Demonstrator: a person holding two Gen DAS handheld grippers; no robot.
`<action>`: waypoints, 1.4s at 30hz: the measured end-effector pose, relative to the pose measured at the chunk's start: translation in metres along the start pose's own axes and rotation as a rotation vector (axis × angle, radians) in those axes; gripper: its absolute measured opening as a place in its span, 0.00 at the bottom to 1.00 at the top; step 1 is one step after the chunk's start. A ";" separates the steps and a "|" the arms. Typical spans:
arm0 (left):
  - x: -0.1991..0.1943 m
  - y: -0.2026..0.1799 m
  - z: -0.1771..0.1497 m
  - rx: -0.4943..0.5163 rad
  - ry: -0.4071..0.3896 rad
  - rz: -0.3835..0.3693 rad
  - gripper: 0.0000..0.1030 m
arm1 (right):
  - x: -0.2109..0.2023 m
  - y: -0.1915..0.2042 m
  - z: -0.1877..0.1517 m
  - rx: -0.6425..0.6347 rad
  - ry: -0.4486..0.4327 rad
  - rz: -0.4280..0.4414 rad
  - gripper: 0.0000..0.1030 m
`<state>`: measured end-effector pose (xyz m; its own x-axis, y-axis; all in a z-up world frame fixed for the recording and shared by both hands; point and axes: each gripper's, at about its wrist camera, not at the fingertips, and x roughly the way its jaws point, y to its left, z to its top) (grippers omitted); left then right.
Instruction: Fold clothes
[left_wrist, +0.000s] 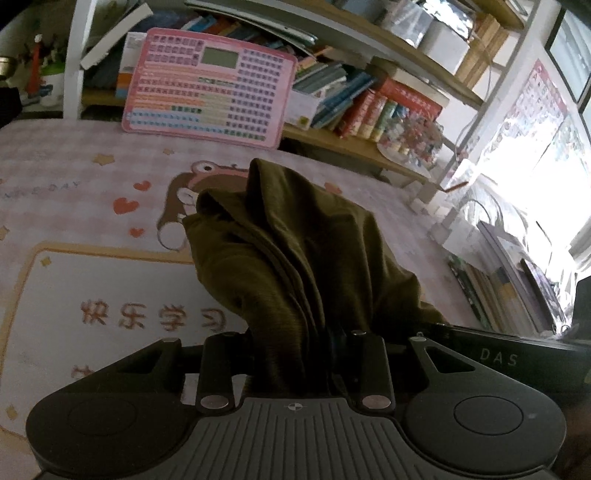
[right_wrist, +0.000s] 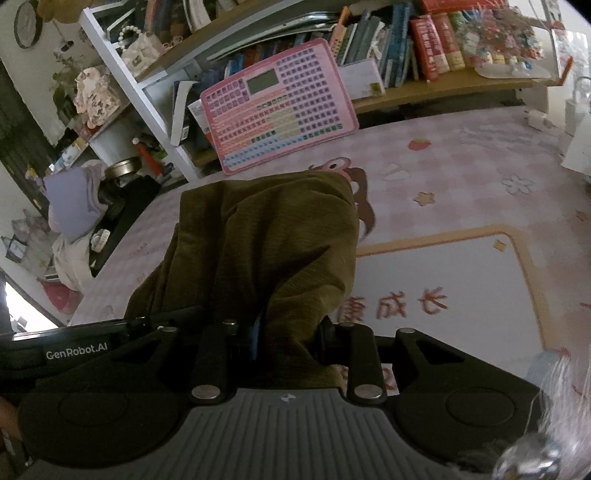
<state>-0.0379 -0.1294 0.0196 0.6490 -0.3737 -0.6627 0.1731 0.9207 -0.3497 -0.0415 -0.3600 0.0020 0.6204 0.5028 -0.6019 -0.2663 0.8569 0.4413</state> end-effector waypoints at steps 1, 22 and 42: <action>0.001 -0.005 -0.002 0.003 0.003 0.001 0.30 | -0.003 -0.004 -0.002 0.002 0.000 -0.001 0.24; 0.003 -0.046 -0.007 0.077 -0.004 -0.017 0.30 | -0.042 -0.035 -0.014 0.010 -0.054 -0.026 0.24; 0.004 0.057 0.031 0.016 0.005 -0.059 0.30 | 0.029 0.038 0.006 -0.023 -0.026 -0.056 0.24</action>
<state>-0.0028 -0.0748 0.0172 0.6337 -0.4279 -0.6444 0.2227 0.8987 -0.3778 -0.0286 -0.3132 0.0054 0.6540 0.4510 -0.6073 -0.2473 0.8862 0.3918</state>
